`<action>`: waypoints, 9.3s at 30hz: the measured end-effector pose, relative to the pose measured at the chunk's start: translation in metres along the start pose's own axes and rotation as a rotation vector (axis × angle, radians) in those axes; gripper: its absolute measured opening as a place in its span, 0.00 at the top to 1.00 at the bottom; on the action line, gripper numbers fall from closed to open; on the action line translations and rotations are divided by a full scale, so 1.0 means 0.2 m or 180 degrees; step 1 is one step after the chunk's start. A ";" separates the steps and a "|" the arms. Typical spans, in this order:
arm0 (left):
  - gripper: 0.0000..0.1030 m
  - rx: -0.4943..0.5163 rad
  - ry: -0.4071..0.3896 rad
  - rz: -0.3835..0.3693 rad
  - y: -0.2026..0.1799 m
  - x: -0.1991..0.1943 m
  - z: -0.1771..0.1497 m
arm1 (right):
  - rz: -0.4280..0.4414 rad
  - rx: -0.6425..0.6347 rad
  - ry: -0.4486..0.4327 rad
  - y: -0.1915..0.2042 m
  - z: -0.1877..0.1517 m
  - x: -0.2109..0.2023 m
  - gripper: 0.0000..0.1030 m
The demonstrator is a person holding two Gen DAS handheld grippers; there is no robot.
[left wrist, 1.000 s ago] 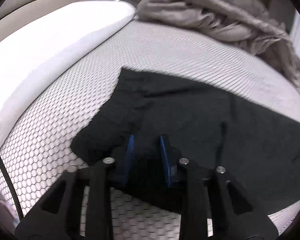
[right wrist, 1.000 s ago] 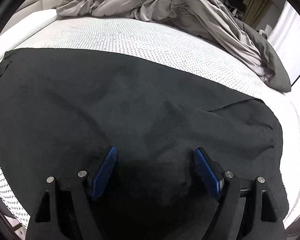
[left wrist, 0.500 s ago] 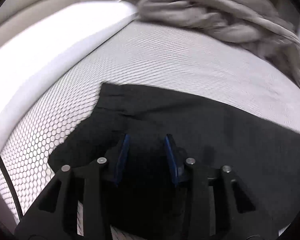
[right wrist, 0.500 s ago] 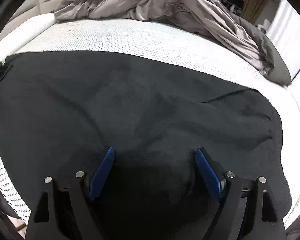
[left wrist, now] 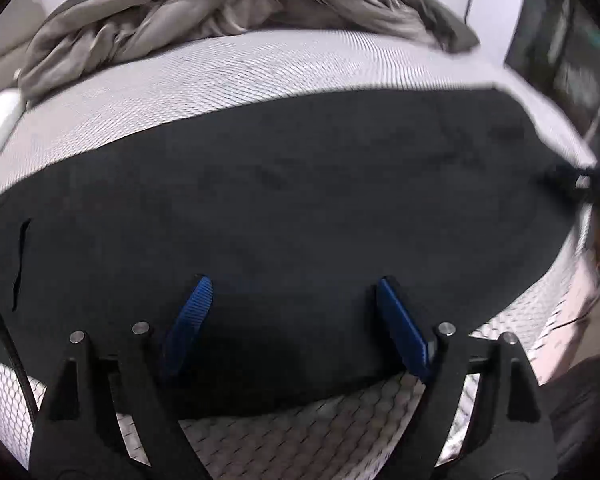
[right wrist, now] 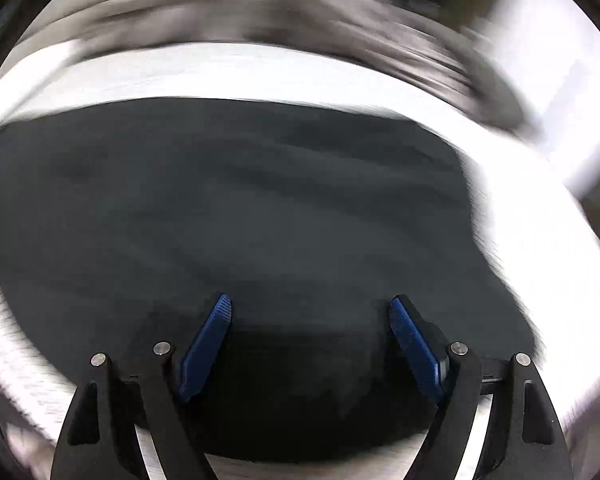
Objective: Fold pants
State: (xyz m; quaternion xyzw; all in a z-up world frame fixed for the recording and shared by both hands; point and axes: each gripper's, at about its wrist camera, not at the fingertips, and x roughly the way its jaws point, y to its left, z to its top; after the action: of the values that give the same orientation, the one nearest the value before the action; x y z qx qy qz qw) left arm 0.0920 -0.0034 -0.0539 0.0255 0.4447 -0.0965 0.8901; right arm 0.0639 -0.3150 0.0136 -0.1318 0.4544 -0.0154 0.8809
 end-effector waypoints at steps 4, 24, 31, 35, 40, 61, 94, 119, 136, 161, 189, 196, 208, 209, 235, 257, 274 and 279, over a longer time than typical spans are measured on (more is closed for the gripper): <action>0.20 -0.0218 -0.0144 -0.0163 -0.06 0.00 0.09 | 0.0369 0.0835 -0.0133 -0.33 -0.10 -0.11 0.22; 0.04 -0.0048 -0.0085 -0.0286 -0.21 0.05 0.24 | 0.0905 0.2623 -0.0672 -0.64 -0.06 0.08 0.82; 0.04 -0.0753 -0.0308 -0.0087 0.24 -0.08 0.19 | 0.1652 0.1251 -0.1270 0.02 0.37 -0.33 0.79; 0.06 -0.1097 -0.0418 -0.0039 0.46 -0.16 0.15 | 0.2877 0.0081 -0.0795 0.64 0.47 -0.35 0.26; 0.20 -0.1384 -0.0438 -0.0357 0.61 -0.17 0.13 | 0.2618 -0.0341 -0.0655 0.77 0.42 -0.36 0.26; 0.91 -0.1596 0.0194 -0.1814 0.28 0.31 0.28 | 0.1331 0.0095 -0.0024 0.33 0.19 0.12 0.25; 0.42 -0.0655 -0.0356 -0.0389 0.43 -0.21 0.14 | 0.2509 0.0569 0.0204 0.52 0.15 0.02 0.57; 0.29 0.0217 -0.0043 -0.0412 0.14 -0.14 -0.03 | 0.2511 0.0633 0.0127 0.63 0.28 0.03 0.90; 0.31 0.0559 -0.0201 -0.0522 -0.01 -0.06 0.00 | 0.1974 -0.0332 -0.0287 1.29 0.30 -0.13 0.78; 0.33 0.0516 -0.0136 -0.0255 0.25 -0.04 0.04 | 0.1315 -0.0606 -0.0394 1.20 0.27 0.02 0.72; 0.68 -0.0043 -0.0267 -0.0282 0.30 -0.12 0.34 | 0.0810 0.0065 -0.0253 0.99 0.39 0.16 0.66; 0.68 0.0000 0.0026 -0.0325 0.21 0.11 0.54 | 0.1490 -0.0089 -0.0367 1.29 0.57 0.16 0.65; 0.79 -0.0100 0.0056 -0.0429 0.48 0.05 0.45 | 0.0958 -0.0344 -0.0082 1.19 0.54 0.36 0.68; 0.79 -0.0116 -0.0011 -0.0471 0.48 0.03 0.47 | 0.0973 -0.0313 -0.0141 1.19 0.55 0.33 0.68; 0.78 -0.0065 0.0107 -0.0417 0.43 0.36 0.67 | 0.1207 -0.0652 -0.0417 1.59 0.81 0.40 0.59; 0.80 -0.0576 -0.0228 -0.0348 0.64 -0.01 0.41 | 0.2183 0.0916 0.0119 0.86 0.39 0.47 0.51; 0.59 -0.0819 0.0024 -0.0312 0.73 -0.05 0.11 | 0.2881 0.1549 0.0108 0.85 0.21 0.47 0.66; 0.59 -0.0700 0.0014 -0.0240 0.69 -0.02 0.16 | 0.2611 0.1197 -0.0178 0.86 0.29 0.31 0.96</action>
State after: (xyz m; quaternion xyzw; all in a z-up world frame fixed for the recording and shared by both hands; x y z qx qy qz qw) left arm 0.1415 0.1292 -0.0370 -0.0888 0.4552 -0.0805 0.8823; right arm 0.1310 -0.1456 -0.0456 0.2211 0.4343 0.2562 0.8348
